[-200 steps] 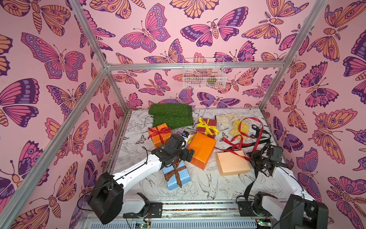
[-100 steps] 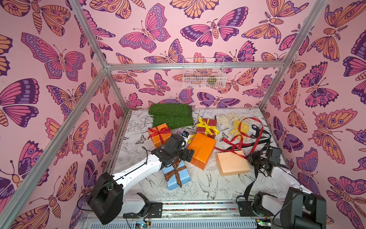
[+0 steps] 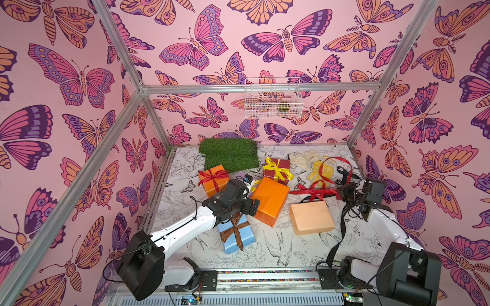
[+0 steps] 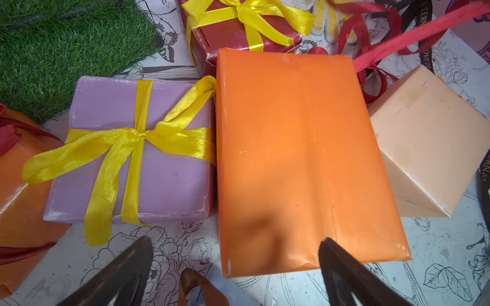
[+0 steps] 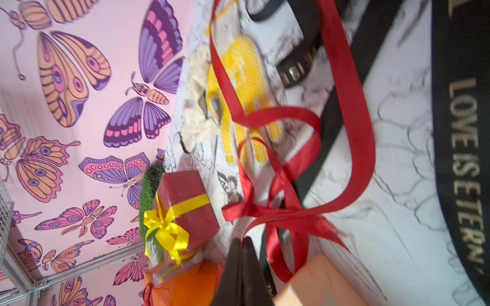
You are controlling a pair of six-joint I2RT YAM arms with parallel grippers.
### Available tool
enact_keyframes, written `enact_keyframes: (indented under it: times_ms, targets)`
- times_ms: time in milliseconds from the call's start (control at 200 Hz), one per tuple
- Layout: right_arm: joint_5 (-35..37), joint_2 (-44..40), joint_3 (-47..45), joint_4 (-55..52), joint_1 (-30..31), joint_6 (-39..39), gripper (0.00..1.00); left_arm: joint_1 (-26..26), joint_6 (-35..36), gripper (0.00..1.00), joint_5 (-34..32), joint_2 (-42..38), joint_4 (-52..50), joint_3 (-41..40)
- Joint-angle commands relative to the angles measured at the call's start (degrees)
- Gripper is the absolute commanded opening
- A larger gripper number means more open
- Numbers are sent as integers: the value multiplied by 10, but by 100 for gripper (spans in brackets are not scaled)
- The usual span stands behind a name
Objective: Untie the ribbon bows on the gift boxes
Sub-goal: Pick up the ribbon from the gift box, then place the ribbon at the center of the board.
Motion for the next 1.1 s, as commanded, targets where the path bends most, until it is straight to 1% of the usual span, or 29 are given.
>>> enact_keyframes:
  times_ms: [0, 15, 40, 120, 245, 270, 315, 350, 431, 481, 561, 586, 621, 681, 791, 841, 941, 1036, 1092]
  targets:
    - [64, 41, 60, 12, -4, -41, 0, 4, 1, 99, -2, -15, 6, -1]
    - [66, 49, 68, 13, -5, -44, 0, 4, 0, 99, -2, -15, 6, -1]
    - [68, 62, 82, 11, -6, -49, 0, 4, -1, 100, -3, -37, 5, 0]
    - [66, 105, 124, -6, -7, -66, 0, 3, -4, 99, -6, -44, -5, 7]
    - [53, 139, 149, -18, -7, -91, 0, 4, -11, 99, -16, -55, -27, 20]
    - [44, 145, 156, -27, -6, -102, 6, 4, -12, 100, -21, -58, -33, 22]
    - [33, 158, 175, -59, -1, -130, 25, 4, -15, 100, -29, -63, -41, 26]
    - [31, 169, 198, -102, 6, -160, 35, 4, -15, 100, -36, -65, -48, 30]
    - [52, 175, 233, -182, 26, -223, 49, 5, -16, 100, -49, -63, -70, 43]
    - [96, 171, 253, -227, 47, -257, 55, 8, -20, 100, -56, -57, -85, 54]
    - [183, 157, 277, -280, 97, -307, 71, 21, -34, 100, -57, -47, -102, 64]
    - [195, 152, 281, -288, 110, -316, 75, 26, -38, 100, -55, -46, -107, 66]
    - [195, 144, 280, -291, 128, -323, 79, 33, -44, 100, -52, -45, -113, 69]
    - [155, 125, 273, -283, 156, -333, 81, 46, -56, 100, -53, -48, -133, 74]
    - [51, 96, 259, -269, 207, -337, 74, 76, -87, 100, -53, -59, -178, 78]
    - [29, 89, 261, -273, 242, -346, 71, 89, -110, 99, -45, -63, -199, 74]
    - [-15, 85, 268, -284, 318, -361, 69, 97, -155, 97, -33, -87, -210, 32]
    - [-80, 90, 261, -254, 389, -357, 66, 97, -187, 96, -55, -124, -226, -20]
    - [-108, 101, 255, -225, 428, -347, 63, 98, -202, 96, -68, -147, -240, -43]
